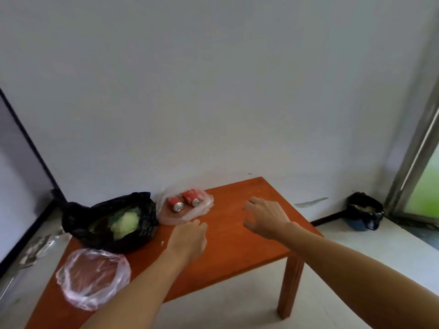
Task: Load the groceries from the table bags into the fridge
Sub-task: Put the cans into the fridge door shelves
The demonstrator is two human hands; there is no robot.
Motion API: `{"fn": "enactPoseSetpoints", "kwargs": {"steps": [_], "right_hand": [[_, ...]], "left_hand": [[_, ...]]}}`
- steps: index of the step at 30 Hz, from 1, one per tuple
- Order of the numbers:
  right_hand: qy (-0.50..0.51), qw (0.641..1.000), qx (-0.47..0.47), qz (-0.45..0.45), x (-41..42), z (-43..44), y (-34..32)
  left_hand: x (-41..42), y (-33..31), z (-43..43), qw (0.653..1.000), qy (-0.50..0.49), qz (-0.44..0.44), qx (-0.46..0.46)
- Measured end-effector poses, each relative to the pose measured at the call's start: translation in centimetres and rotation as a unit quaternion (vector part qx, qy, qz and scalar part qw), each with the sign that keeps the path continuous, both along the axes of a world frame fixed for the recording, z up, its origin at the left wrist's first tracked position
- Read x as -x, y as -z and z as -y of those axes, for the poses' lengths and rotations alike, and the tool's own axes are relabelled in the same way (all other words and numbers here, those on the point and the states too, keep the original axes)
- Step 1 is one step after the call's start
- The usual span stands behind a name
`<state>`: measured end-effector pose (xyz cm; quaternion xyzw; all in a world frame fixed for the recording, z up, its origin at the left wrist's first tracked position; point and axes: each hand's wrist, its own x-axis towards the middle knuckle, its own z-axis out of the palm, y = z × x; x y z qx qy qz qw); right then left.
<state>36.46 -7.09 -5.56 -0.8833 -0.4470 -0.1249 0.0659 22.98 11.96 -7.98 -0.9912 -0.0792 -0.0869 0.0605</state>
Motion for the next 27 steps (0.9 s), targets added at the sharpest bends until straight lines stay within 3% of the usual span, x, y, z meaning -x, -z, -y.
{"fn": "enactPoseSetpoints", "kwargs": {"steps": [8,15,27], "right_hand": [[-0.027,0.999,0.032,-0.022,-3.1,-12.3,2.6],[-0.040,0.996,0.044,-0.061,-10.9,-22.2,6.7],[-0.035,0.984,0.108,-0.140,-23.9,-34.2,15.6]], "left_hand": [[-0.4,3.2,-9.9,0.997,-0.064,-0.038,0.001],[-7.1,4.9,-17.8,0.997,-0.060,-0.048,-0.008],[-22.3,11.1,-29.7,0.987,0.032,-0.144,-0.062]]}}
